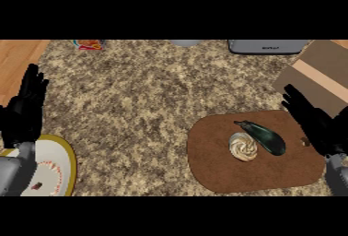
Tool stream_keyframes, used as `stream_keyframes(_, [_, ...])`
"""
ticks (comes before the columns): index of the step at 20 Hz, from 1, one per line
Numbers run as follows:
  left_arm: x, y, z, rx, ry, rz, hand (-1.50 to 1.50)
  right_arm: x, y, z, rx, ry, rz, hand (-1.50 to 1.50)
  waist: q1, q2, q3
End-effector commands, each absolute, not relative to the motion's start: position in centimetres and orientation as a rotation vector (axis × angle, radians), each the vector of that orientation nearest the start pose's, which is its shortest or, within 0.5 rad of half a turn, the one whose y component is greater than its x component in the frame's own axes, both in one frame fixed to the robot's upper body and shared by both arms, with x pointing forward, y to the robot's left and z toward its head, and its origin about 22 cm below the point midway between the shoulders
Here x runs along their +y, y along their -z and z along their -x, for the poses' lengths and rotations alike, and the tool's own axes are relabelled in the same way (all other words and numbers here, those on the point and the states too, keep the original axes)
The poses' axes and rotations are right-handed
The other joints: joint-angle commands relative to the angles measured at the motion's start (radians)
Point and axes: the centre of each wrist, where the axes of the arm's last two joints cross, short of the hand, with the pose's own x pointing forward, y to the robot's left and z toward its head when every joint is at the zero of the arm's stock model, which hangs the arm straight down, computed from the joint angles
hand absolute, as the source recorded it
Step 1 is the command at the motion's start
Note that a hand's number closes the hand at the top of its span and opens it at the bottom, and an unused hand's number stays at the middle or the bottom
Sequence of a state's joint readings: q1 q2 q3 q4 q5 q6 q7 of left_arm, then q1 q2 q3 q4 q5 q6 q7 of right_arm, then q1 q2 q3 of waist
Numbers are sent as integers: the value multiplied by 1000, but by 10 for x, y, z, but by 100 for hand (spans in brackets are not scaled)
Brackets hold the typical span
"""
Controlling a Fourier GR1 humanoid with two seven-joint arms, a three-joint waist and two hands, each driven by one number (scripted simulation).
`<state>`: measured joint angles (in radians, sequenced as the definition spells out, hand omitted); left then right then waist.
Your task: Pick the eggplant from the cutting board and place it in the cardboard box
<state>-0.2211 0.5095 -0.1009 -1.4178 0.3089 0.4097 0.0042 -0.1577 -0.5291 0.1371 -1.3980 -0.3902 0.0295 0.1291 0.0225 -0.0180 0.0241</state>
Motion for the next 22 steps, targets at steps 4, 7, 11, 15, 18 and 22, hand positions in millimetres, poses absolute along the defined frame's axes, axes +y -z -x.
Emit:
stream_keyframes(4, [305,-18,-277,-1518,-47,-397,0,-303,-103,-324,-1542,-498,7,150,2,22,-25])
stream_keyframes(7, [297,-9,-275,-1442,-24,-335,0,-318,-154,-317,-1511,-1061,341,150,40,13,-57])
stream_keyframes(11, [272,13,-270,-1394,-62,-311,0,-356,-88,-311,-1522,-778,441,-150,-20,21,-23])
stream_keyframes(15, [276,34,-250,-1375,-59,-299,0,-366,-108,-311,-1586,-899,513,-150,-18,18,-24])
stream_keyframes(18, [267,33,-260,-1397,-74,-296,0,-357,-143,-318,-1466,-1043,556,-150,-18,18,-25])
stream_keyframes(22, [266,41,-249,-1382,-47,-297,0,-340,-183,-325,-1304,-1121,592,-150,-14,17,-26])
